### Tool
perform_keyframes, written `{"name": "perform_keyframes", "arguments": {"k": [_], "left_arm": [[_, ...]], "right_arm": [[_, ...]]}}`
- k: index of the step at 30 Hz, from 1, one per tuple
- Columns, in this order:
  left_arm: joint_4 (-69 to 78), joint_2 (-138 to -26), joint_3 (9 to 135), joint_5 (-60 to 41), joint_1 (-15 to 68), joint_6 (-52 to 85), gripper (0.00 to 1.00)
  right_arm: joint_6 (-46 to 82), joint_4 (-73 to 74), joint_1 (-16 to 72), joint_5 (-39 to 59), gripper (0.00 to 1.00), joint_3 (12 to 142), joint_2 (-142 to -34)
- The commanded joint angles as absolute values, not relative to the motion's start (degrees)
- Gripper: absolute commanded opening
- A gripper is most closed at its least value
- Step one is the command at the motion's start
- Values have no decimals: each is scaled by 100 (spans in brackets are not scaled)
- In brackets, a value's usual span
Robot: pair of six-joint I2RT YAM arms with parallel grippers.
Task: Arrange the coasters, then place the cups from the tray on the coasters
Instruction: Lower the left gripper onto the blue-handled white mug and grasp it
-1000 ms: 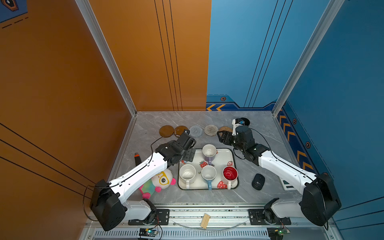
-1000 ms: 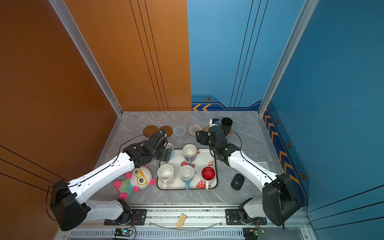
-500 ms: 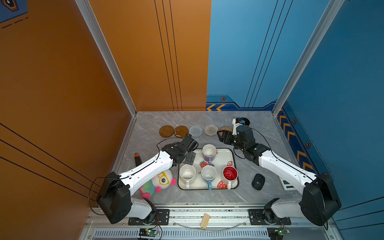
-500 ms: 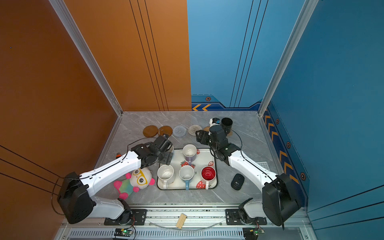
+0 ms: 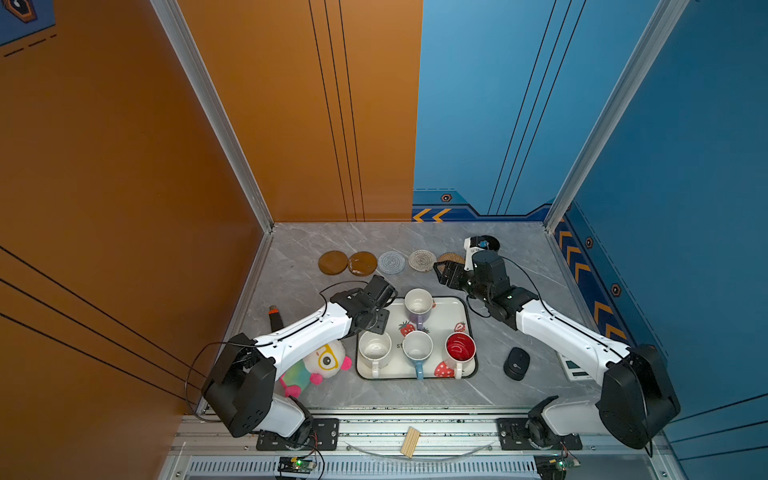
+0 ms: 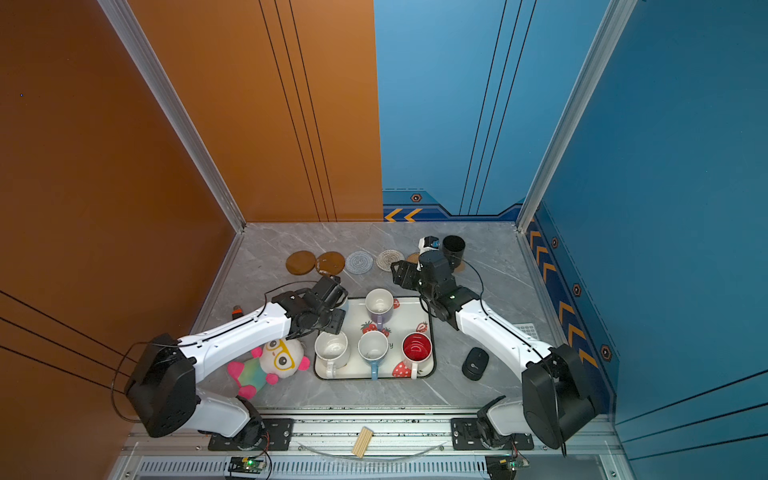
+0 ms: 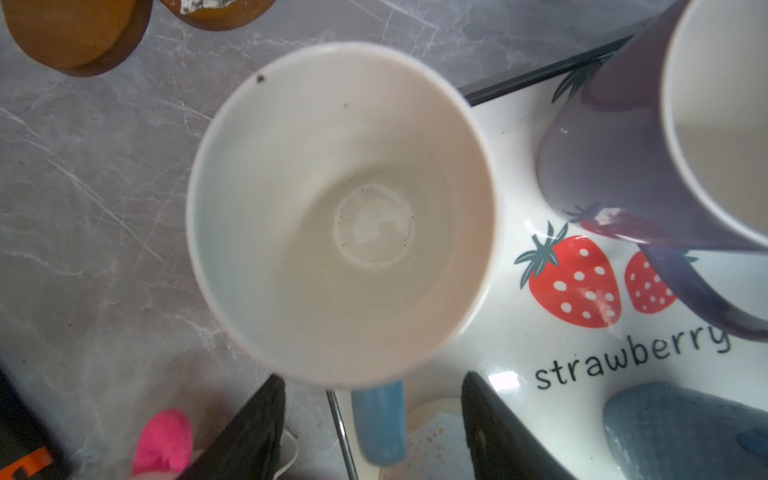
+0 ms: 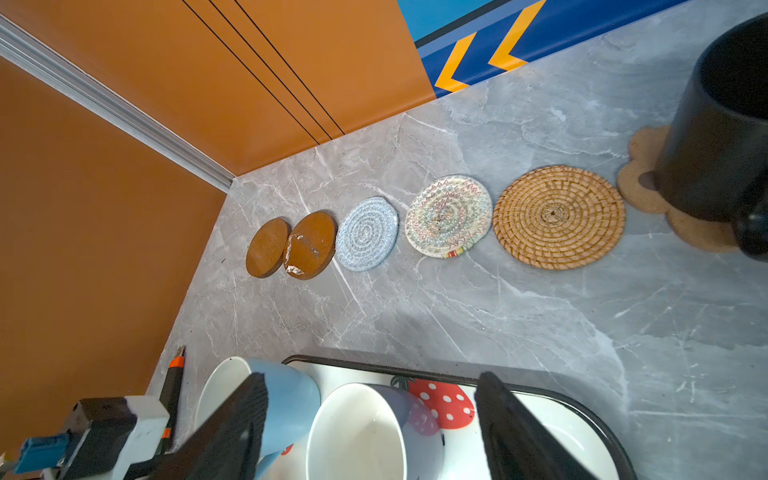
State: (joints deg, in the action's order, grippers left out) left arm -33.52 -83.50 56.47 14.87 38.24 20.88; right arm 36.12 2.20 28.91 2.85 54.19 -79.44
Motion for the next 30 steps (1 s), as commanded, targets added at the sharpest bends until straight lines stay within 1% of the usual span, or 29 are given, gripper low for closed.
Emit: {"name": "perform_keyframes", "arguments": {"k": [1,12,16,22,30], "left_arm": [[-3154,-8429,5514,1243,3705,2195,66],[-2842,-8642,5410,1002,3520,2257,58],[-2779,-8732,5423,940,3459,2285,54],[-2718,-8815,5399,889,3418,2333,38],[-2698,-8820,5431,877,3410,2338,5]], "right_arm": [[3701,369,2857,347,77,5351,-8032],[3721,410,2845,403,77,5387,-8163],[3735,429,2839,435,77,5414,-8215],[3742,431,2822,449,77,5402,-8252],[3753,466,2811,503,77,5422,-8349]]}}
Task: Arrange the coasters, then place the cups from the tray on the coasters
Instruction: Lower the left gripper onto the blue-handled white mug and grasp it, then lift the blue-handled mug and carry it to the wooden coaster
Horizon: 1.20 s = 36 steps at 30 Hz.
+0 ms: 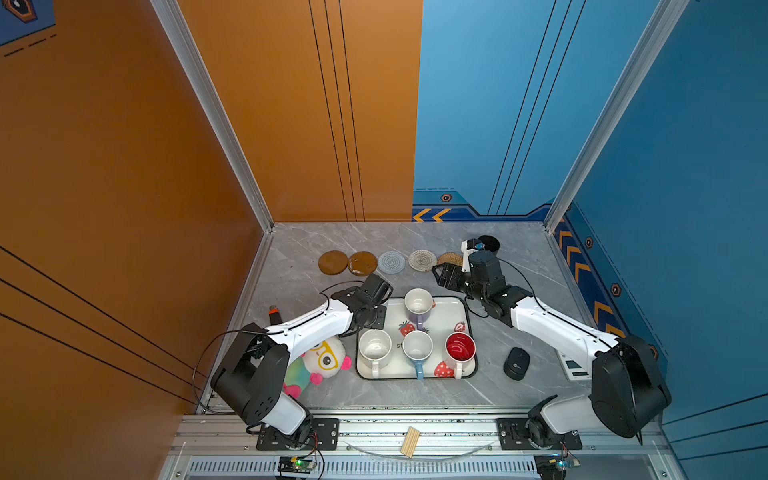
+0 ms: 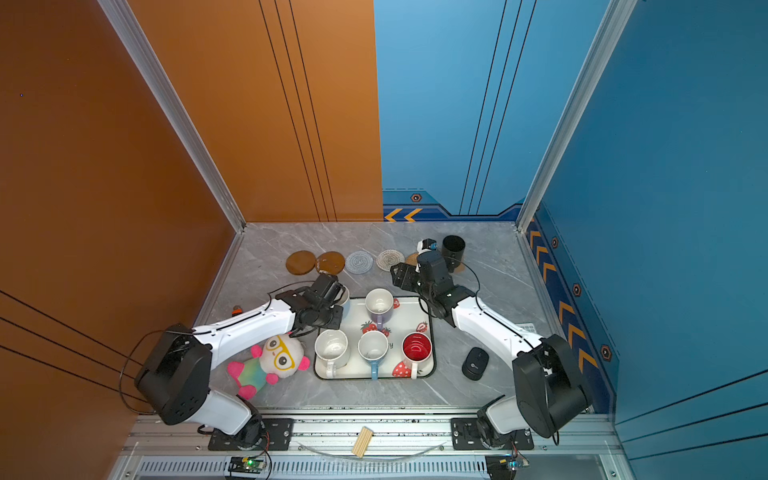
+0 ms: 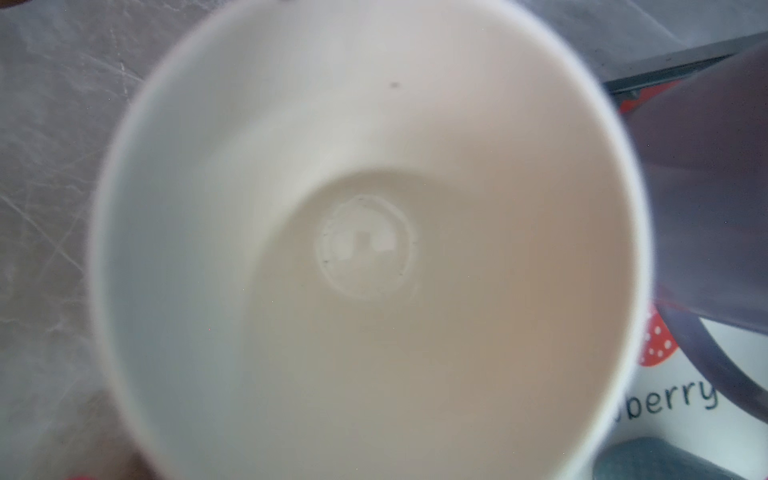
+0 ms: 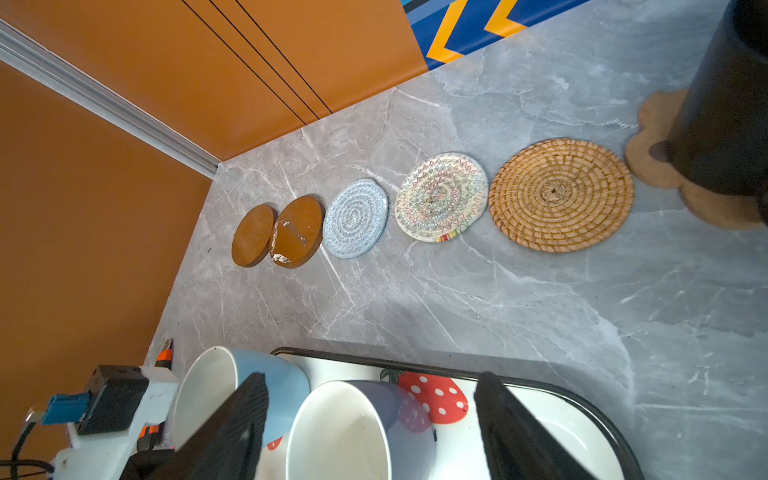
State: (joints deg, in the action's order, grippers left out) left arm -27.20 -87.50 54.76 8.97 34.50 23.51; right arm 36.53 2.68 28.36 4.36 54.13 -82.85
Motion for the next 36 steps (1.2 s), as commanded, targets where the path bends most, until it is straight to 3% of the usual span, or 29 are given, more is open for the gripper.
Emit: {"name": "perform_keyframes", "arguments": {"k": [1,21,36], "left_arm": [[-2698,-8811,5436,885,3401,2344,2],[-2934,-8009,5862,1161,3354,2330,0],[-3048,-8380,6850,1025,2156,2267,0]], "right_arm": [[3752,466,2808,515,77,5425,-8349],[3754,535,2760,656,76,5398,-8349],[3755,655,2691,965,76,5330,-8281]]}}
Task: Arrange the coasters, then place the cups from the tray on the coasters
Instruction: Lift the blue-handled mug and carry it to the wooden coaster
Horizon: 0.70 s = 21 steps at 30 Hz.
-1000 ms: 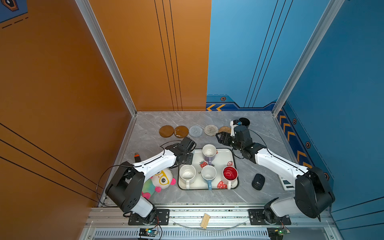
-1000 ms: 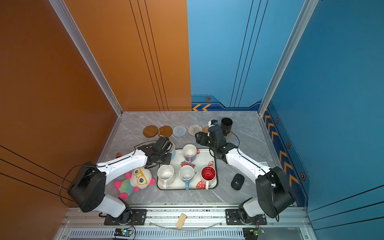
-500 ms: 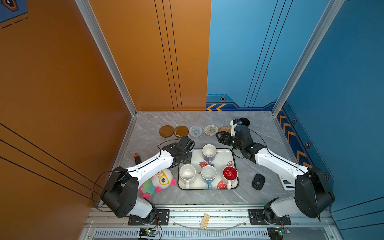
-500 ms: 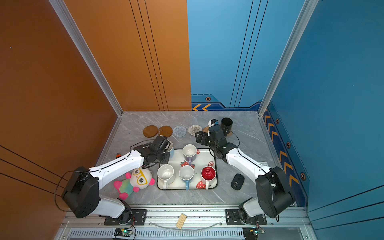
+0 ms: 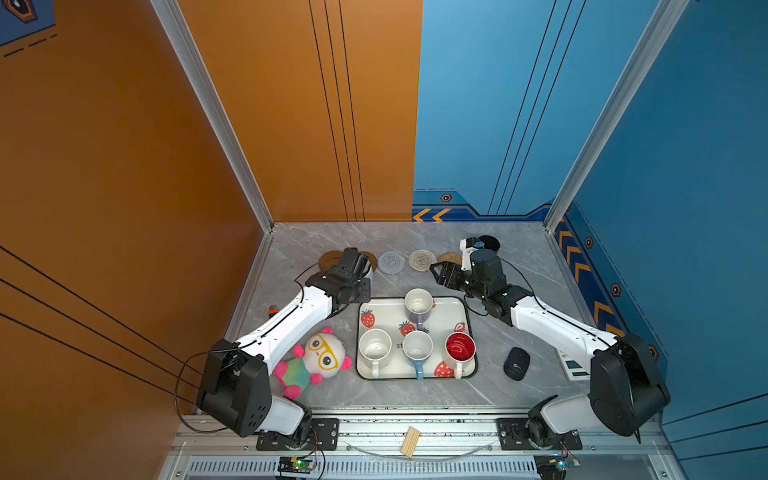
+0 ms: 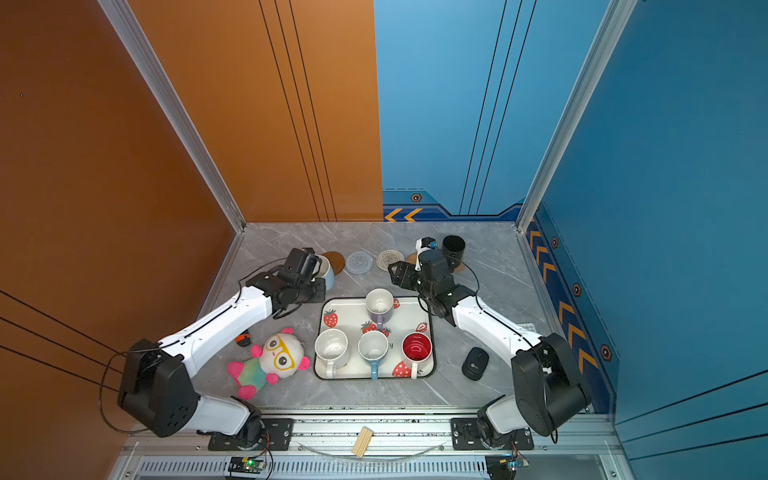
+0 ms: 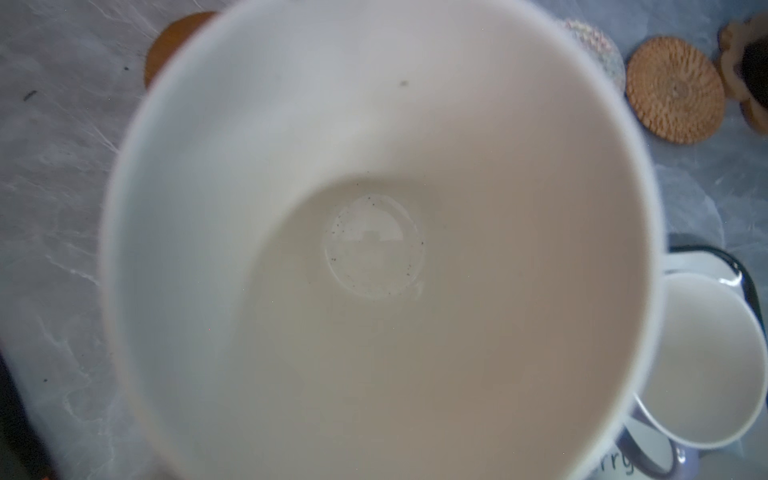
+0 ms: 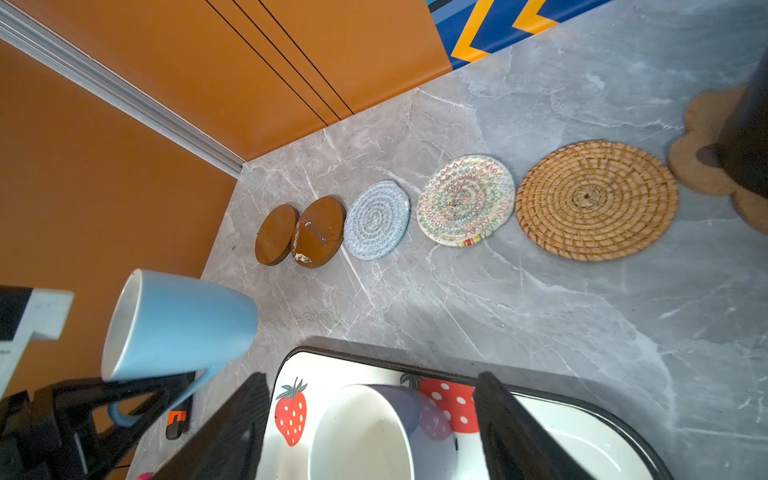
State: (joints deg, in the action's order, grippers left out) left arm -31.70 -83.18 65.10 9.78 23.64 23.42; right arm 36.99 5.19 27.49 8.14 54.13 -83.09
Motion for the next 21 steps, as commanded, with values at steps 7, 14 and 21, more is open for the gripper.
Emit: {"name": "perform_keyframes", "arguments": {"k": [7,14,21], "left_arm": [[-3023,-8894,7315,1296,1667,2276,0],[-3185,-9799,8191,1415,1419,2165,0],[-3393,-10571,9006,1298,1052,2066,0]], "right_arm": [[3757,711,2624,1086,76,5276,-8262],[3789,817,2473,1204,76,5158,-8271],[3806,828,2356,1238,76,5090,-8279]]}}
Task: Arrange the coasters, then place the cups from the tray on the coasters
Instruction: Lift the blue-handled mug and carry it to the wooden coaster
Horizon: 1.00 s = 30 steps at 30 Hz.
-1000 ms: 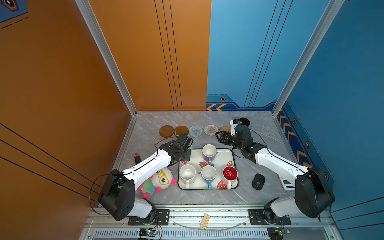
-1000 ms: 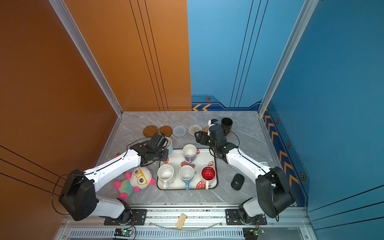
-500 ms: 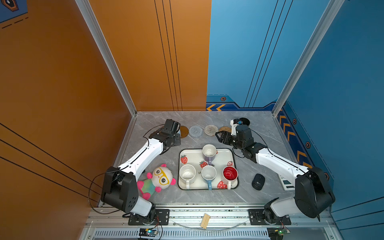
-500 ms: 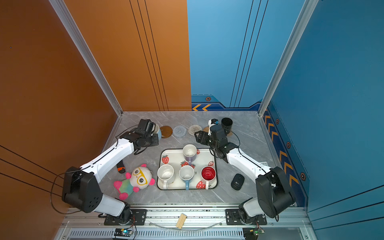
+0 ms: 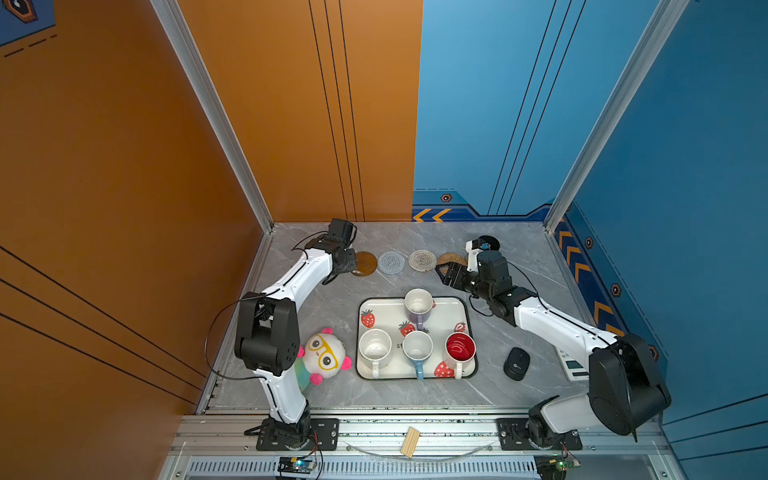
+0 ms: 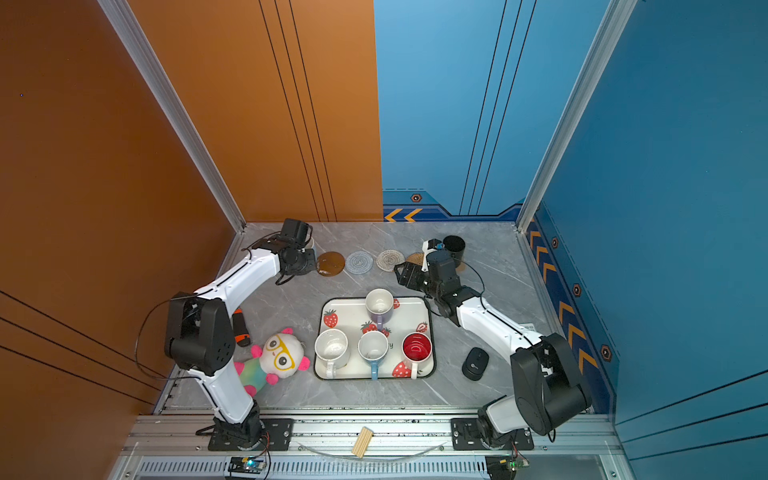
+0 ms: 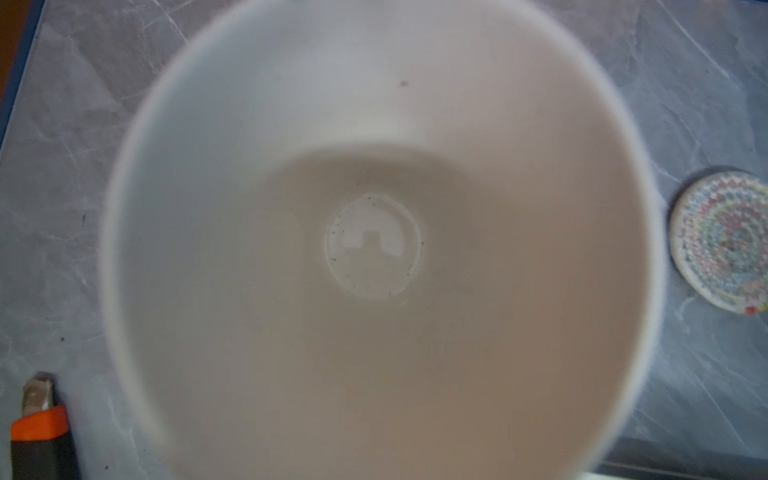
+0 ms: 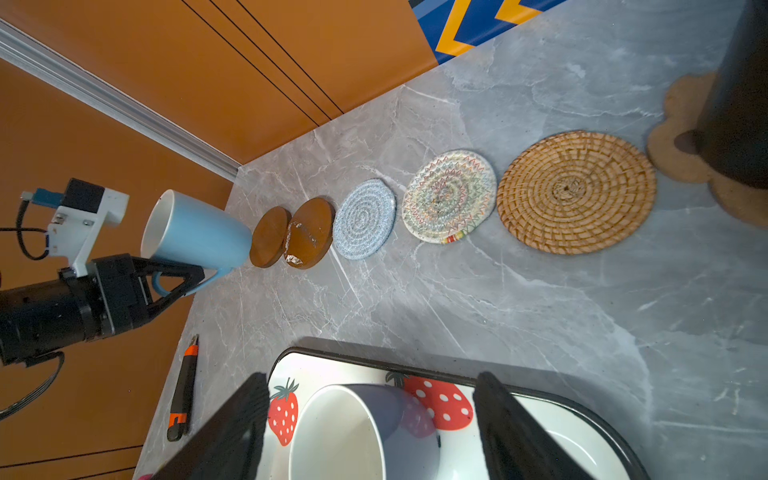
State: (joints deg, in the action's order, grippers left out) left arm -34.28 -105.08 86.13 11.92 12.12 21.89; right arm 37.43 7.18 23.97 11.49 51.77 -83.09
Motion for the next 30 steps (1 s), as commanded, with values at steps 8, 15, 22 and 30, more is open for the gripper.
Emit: {"name": "perform_keyframes", "arguments": {"k": [8,15,22,30], "left_arm": [[-3392,-11112,9473,1163,814,2070,0],[-3392,-11448,9642,974,620,2145,0],[-3335,-11635,9674,951,589,2250,0],[-3320,-11828,9754,936,580,2224,0]], "right_arm": [[3819,817,2320,1253,75,5120,-8351],[3823,800,2303,1248,75,5136,-8401],[3823,791,2290,1289,75,5159,-8410],[3823,783,2275,1311,75,5181,-8458]]}}
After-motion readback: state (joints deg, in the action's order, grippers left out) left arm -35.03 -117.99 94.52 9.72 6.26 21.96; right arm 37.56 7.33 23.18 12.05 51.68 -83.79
